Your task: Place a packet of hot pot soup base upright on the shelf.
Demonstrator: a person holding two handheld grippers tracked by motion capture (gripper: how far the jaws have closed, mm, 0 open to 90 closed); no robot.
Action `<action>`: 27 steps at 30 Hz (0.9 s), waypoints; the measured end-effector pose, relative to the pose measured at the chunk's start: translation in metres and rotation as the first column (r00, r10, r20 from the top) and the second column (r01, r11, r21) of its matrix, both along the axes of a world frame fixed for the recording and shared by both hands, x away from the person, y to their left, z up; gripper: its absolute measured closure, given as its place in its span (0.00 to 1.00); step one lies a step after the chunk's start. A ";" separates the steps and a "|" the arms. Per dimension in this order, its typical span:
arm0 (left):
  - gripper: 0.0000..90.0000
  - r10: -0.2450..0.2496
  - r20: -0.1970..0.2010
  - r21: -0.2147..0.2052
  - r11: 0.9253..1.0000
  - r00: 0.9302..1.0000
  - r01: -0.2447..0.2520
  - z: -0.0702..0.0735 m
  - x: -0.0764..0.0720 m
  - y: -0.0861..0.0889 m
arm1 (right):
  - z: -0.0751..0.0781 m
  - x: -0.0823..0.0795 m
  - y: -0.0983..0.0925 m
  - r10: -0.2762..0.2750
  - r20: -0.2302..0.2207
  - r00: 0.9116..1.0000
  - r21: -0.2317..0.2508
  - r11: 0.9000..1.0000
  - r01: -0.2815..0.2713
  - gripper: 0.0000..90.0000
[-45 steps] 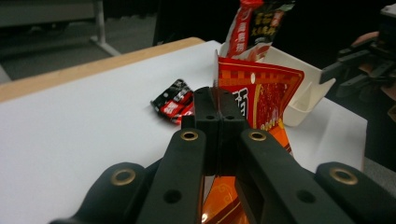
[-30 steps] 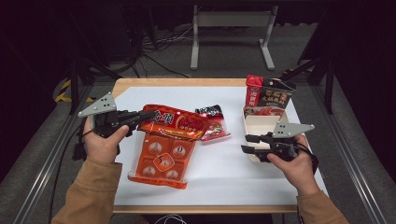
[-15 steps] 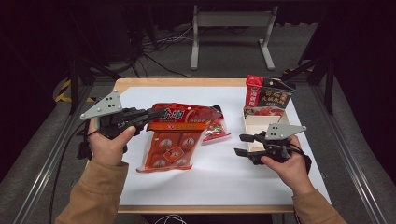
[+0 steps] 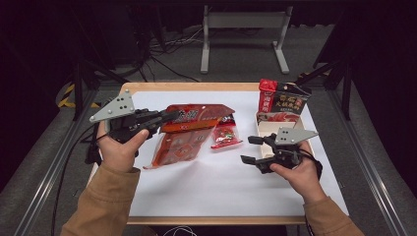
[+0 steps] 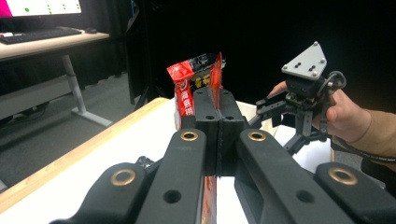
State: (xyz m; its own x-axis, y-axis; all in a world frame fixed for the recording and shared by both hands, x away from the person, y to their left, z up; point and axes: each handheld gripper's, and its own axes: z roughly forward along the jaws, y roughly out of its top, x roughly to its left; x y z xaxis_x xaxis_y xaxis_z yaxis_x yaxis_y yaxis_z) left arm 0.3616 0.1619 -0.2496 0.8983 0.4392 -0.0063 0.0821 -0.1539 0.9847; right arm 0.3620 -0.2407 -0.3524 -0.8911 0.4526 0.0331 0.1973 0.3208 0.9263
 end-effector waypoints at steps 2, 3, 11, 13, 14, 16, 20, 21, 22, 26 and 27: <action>1.00 -0.013 0.000 -0.008 1.000 1.000 0.013 0.001 -0.001 -0.003 | -0.001 0.002 0.005 0.003 0.000 1.000 0.016 1.000 -0.003 0.28; 1.00 -0.018 0.002 -0.011 1.000 1.000 0.018 0.001 -0.002 -0.004 | -0.001 0.003 0.006 0.006 -0.002 1.000 0.024 1.000 -0.006 0.27; 1.00 -0.098 0.008 -0.025 0.995 0.995 0.098 0.005 -0.010 -0.025 | -0.002 0.008 0.025 0.060 0.014 0.998 0.059 0.996 -0.061 0.23; 1.00 -0.109 0.007 -0.023 0.994 0.994 0.110 0.006 -0.011 -0.027 | -0.002 0.008 0.027 0.066 0.018 0.998 0.062 0.996 -0.067 0.22; 1.00 -0.112 0.004 -0.025 0.993 0.994 0.112 0.006 -0.012 -0.030 | -0.003 0.008 0.029 0.068 0.025 0.997 0.062 0.996 -0.070 0.21; 1.00 -0.124 0.001 -0.024 0.992 0.992 0.124 0.008 -0.013 -0.037 | -0.004 0.008 0.035 0.093 0.039 0.995 0.053 0.994 -0.095 0.21; 1.00 -0.138 0.006 -0.024 0.990 0.990 0.138 0.008 -0.012 -0.044 | -0.006 0.008 0.039 0.103 0.048 0.994 0.065 0.992 -0.106 0.22; 1.00 -0.141 0.005 -0.028 0.990 0.990 0.141 0.009 -0.013 -0.046 | -0.007 0.008 0.040 0.106 0.049 0.993 0.068 0.992 -0.110 0.22; 1.00 -0.143 0.008 -0.029 0.989 0.990 0.143 0.009 -0.013 -0.048 | -0.008 0.009 0.040 0.112 0.047 0.993 0.077 0.990 -0.116 0.22; 1.00 -0.164 0.015 -0.025 0.986 0.986 0.165 0.011 -0.014 -0.056 | -0.012 0.010 0.041 0.134 0.058 0.989 0.101 0.985 -0.139 0.22; 1.00 -0.165 0.018 -0.027 0.986 0.986 0.166 0.011 -0.014 -0.058 | -0.013 0.010 0.042 0.142 0.061 0.988 0.103 0.984 -0.147 0.22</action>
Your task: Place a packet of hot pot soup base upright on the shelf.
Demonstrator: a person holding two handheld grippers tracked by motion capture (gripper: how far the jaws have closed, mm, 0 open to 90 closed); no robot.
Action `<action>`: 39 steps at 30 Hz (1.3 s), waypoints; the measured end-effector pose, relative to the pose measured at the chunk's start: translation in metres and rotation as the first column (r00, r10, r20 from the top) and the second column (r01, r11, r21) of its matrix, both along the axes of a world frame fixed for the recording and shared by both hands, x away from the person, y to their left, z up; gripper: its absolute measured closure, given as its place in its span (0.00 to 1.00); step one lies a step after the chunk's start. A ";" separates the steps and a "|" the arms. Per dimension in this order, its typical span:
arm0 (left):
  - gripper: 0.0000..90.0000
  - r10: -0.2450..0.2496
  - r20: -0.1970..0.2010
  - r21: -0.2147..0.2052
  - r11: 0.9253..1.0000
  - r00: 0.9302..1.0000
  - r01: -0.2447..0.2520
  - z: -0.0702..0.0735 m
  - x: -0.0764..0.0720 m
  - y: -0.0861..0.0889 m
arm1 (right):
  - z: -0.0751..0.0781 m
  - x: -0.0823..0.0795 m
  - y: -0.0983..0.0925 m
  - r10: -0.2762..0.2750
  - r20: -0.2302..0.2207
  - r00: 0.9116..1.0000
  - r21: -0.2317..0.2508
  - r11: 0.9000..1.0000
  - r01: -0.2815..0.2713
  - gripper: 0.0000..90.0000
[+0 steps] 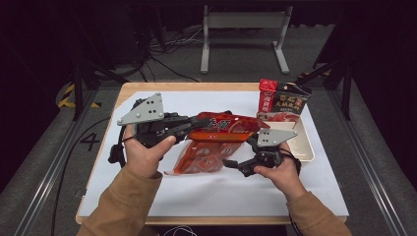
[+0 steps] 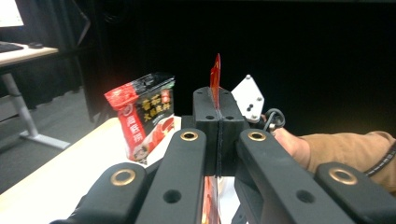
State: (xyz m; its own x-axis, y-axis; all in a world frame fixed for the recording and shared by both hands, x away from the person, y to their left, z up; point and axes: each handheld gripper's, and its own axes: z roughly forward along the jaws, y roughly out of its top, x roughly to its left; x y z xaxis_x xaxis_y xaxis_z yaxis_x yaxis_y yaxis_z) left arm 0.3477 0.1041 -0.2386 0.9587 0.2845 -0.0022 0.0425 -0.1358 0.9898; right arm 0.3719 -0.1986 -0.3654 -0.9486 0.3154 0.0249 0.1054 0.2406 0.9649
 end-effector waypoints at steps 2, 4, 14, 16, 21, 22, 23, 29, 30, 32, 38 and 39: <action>1.00 -0.005 0.001 -0.001 1.000 1.000 0.005 0.000 0.000 -0.002 | -0.001 -0.001 0.001 0.007 0.005 1.000 0.003 1.000 -0.007 0.21; 1.00 -0.010 0.001 -0.003 1.000 1.000 0.010 0.000 0.000 -0.003 | 0.000 0.000 0.002 0.008 0.008 1.000 0.006 1.000 -0.008 0.22; 1.00 0.003 -0.006 -0.008 1.000 1.000 -0.003 -0.005 0.001 0.001 | 0.004 -0.003 0.004 0.047 -0.013 0.999 -0.053 0.997 -0.047 0.63; 1.00 0.002 -0.011 -0.012 1.000 1.000 -0.002 -0.006 0.001 0.002 | 0.006 -0.003 0.004 0.051 -0.001 0.999 -0.066 0.997 -0.051 0.70; 1.00 0.013 -0.020 -0.022 1.000 1.000 -0.014 -0.008 0.005 0.006 | 0.009 -0.004 0.005 0.087 0.004 0.996 -0.087 0.992 -0.086 0.77; 1.00 0.013 -0.026 -0.027 1.000 1.000 -0.014 -0.009 0.005 0.007 | 0.010 -0.005 0.005 0.093 -0.001 0.996 -0.091 0.992 -0.093 0.77; 1.00 0.013 -0.024 -0.026 1.000 1.000 -0.014 -0.009 0.006 0.008 | 0.010 -0.005 0.005 0.093 0.001 0.996 -0.095 0.991 -0.092 0.77; 1.00 -0.010 -0.043 -0.040 0.999 0.999 0.009 -0.010 0.010 0.010 | 0.014 -0.006 0.004 0.099 -0.008 0.995 -0.110 0.989 -0.099 0.78; 1.00 -0.012 -0.041 -0.039 0.999 0.999 0.010 -0.010 0.011 0.011 | 0.015 -0.007 0.003 0.098 -0.015 0.995 -0.112 0.989 -0.099 0.78; 1.00 0.006 -0.048 -0.028 1.000 0.999 -0.007 -0.011 0.012 0.012 | 0.018 -0.008 0.002 0.100 -0.028 0.995 -0.119 0.988 -0.103 0.78; 0.76 0.055 -0.062 0.009 0.998 0.997 -0.055 -0.013 0.014 0.012 | 0.023 -0.009 -0.002 0.084 -0.048 0.995 -0.160 0.983 -0.090 0.78; 0.70 0.084 -0.049 0.036 0.996 0.995 -0.082 -0.014 0.014 0.012 | 0.023 -0.009 -0.002 0.084 -0.053 0.995 -0.165 0.982 -0.092 0.78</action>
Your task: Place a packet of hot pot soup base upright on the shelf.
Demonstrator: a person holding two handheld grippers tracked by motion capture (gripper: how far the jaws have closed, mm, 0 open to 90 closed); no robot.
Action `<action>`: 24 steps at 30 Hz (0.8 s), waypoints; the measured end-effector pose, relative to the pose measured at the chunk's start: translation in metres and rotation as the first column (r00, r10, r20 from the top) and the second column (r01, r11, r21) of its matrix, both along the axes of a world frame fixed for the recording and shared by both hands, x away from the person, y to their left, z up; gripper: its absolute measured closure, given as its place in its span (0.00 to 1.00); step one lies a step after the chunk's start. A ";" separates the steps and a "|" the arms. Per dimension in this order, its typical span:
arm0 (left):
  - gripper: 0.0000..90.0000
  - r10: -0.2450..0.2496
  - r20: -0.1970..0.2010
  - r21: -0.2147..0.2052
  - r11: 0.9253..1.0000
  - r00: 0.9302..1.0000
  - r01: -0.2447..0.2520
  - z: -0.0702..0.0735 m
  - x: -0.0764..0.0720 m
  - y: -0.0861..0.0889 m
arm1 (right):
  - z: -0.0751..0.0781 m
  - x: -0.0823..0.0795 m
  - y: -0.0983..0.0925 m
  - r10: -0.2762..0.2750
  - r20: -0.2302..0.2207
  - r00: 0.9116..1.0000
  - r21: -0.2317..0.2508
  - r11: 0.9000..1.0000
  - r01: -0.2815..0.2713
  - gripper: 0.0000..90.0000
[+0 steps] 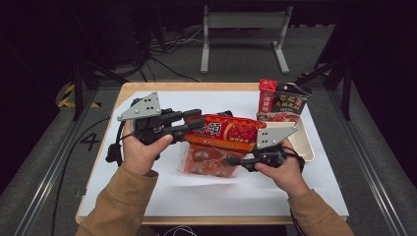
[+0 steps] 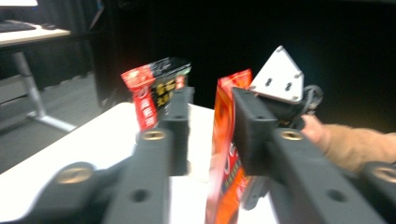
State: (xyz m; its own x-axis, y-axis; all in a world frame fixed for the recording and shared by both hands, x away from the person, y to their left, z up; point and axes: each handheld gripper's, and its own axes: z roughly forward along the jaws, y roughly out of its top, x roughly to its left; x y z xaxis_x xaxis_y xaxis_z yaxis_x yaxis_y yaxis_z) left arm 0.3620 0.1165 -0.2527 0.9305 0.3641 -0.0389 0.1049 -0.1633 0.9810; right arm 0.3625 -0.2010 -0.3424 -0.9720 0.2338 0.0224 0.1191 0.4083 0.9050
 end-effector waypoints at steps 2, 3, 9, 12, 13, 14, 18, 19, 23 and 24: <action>0.52 0.031 0.003 0.015 0.999 1.000 -0.031 -0.001 0.001 0.000 | 0.001 0.000 -0.001 -0.003 -0.005 1.000 -0.007 1.000 0.003 0.78; 0.43 0.048 0.004 0.026 0.999 0.999 -0.048 -0.002 0.001 0.000 | 0.001 0.000 -0.002 -0.006 -0.004 1.000 -0.010 1.000 0.006 0.78; 0.26 0.103 -0.011 0.063 0.993 0.995 -0.102 -0.015 0.003 0.011 | 0.006 0.002 -0.011 -0.048 -0.002 0.999 -0.015 0.999 0.048 0.78; 0.23 0.122 -0.020 0.076 0.990 0.992 -0.120 -0.022 0.004 0.016 | 0.010 0.002 -0.016 -0.070 -0.003 0.998 -0.016 0.997 0.069 0.78; 0.23 0.130 -0.023 0.086 0.988 0.991 -0.127 -0.025 0.004 0.018 | 0.011 0.002 -0.017 -0.075 -0.002 0.997 -0.017 0.997 0.075 0.78; 0.22 0.143 -0.021 0.093 0.986 0.990 -0.140 -0.029 0.004 0.021 | 0.013 0.002 -0.019 -0.083 -0.001 0.997 -0.017 0.996 0.083 0.78; 0.20 0.159 -0.041 0.105 0.982 0.986 -0.154 -0.042 0.006 0.027 | 0.019 0.003 -0.025 -0.107 0.003 0.994 -0.021 0.994 0.107 0.78; 0.19 0.165 -0.044 0.112 0.981 0.985 -0.159 -0.048 0.008 0.030 | 0.021 0.004 -0.028 -0.116 0.005 0.993 -0.021 0.993 0.116 0.78; 0.16 0.191 -0.058 0.112 0.977 0.980 -0.184 -0.062 0.013 0.038 | 0.029 0.004 -0.035 -0.143 0.011 0.990 -0.018 0.989 0.144 0.78; 0.16 0.198 -0.062 0.117 0.975 0.978 -0.190 -0.066 0.014 0.040 | 0.030 0.004 -0.036 -0.148 0.012 0.989 -0.016 0.989 0.148 0.78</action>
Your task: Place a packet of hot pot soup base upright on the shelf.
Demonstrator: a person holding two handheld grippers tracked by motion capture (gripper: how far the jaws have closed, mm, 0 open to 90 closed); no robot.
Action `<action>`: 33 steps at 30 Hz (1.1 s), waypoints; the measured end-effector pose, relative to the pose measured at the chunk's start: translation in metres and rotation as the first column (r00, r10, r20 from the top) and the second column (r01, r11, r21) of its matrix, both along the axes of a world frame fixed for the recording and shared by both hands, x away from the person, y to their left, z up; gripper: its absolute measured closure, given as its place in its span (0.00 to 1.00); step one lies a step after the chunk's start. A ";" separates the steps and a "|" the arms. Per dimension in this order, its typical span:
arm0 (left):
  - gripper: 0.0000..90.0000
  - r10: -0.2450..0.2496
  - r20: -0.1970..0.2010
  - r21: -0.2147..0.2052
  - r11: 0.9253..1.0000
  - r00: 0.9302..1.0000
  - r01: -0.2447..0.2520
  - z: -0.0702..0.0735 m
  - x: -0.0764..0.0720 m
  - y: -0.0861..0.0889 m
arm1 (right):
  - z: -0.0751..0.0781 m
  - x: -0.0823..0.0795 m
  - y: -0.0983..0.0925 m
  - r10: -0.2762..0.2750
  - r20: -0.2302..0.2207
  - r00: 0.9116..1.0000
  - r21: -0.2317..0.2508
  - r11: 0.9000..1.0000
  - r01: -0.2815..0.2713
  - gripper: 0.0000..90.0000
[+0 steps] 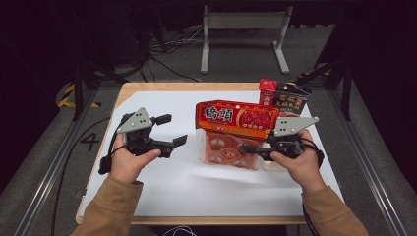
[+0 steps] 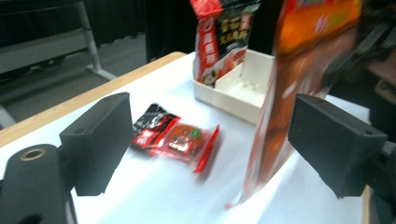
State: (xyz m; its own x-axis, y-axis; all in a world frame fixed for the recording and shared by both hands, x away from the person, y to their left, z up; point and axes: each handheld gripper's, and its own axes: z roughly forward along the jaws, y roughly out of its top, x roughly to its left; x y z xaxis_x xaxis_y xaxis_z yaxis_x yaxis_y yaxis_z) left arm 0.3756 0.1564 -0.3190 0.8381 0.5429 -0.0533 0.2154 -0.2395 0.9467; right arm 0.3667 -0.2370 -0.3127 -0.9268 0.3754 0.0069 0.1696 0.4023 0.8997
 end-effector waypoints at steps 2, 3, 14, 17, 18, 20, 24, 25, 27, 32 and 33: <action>0.16 0.008 0.000 0.014 1.000 1.000 -0.008 -0.007 0.001 0.003 | 0.004 0.000 -0.004 -0.011 0.000 1.000 0.005 1.000 0.011 0.78; 0.16 0.010 -0.008 0.017 1.000 1.000 -0.010 -0.010 0.001 0.004 | 0.005 0.001 -0.005 -0.017 0.001 1.000 0.009 1.000 0.017 0.78; 0.14 0.084 -0.058 0.022 0.996 0.995 -0.083 -0.047 0.010 0.026 | 0.020 0.007 -0.016 -0.069 -0.012 0.998 0.061 0.996 0.070 0.78; 0.14 0.096 -0.072 0.025 0.995 0.993 -0.095 -0.055 0.014 0.031 | 0.023 0.009 -0.016 -0.073 -0.010 0.997 0.074 0.995 0.074 0.78; 0.14 0.104 -0.073 0.034 0.994 0.992 -0.102 -0.057 0.015 0.032 | 0.025 0.009 -0.017 -0.075 -0.008 0.997 0.075 0.994 0.075 0.78; 0.14 0.122 -0.075 0.049 0.992 0.990 -0.118 -0.061 0.017 0.034 | 0.028 0.010 -0.017 -0.082 -0.003 0.997 0.075 0.994 0.082 0.78; 0.13 0.135 -0.086 0.043 0.990 0.987 -0.132 -0.067 0.020 0.038 | 0.032 0.012 -0.018 -0.089 0.001 0.996 0.077 0.993 0.089 0.78; 0.13 0.137 -0.085 0.047 0.990 0.987 -0.134 -0.069 0.020 0.040 | 0.035 0.013 -0.019 -0.095 0.004 0.995 0.077 0.993 0.095 0.78; 0.13 0.136 -0.078 0.052 0.990 0.988 -0.132 -0.072 0.022 0.042 | 0.037 0.014 -0.020 -0.105 0.010 0.994 0.079 0.991 0.104 0.78; 0.13 0.147 -0.054 0.084 0.986 0.988 -0.143 -0.080 0.025 0.045 | 0.042 0.016 -0.026 -0.132 0.021 0.991 0.088 0.988 0.129 0.78; 0.13 0.148 -0.052 0.085 0.986 0.988 -0.143 -0.081 0.025 0.046 | 0.043 0.016 -0.028 -0.138 0.024 0.990 0.089 0.987 0.135 0.78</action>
State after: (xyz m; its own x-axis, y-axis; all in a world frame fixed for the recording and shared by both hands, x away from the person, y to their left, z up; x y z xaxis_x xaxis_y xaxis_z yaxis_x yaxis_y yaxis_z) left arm 0.4005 0.2021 -0.3996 0.7466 0.6634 -0.0507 0.3075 -0.2764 0.9105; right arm 0.3825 -0.2652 -0.2697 -0.8674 0.4973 0.0181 0.1897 0.2969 0.9359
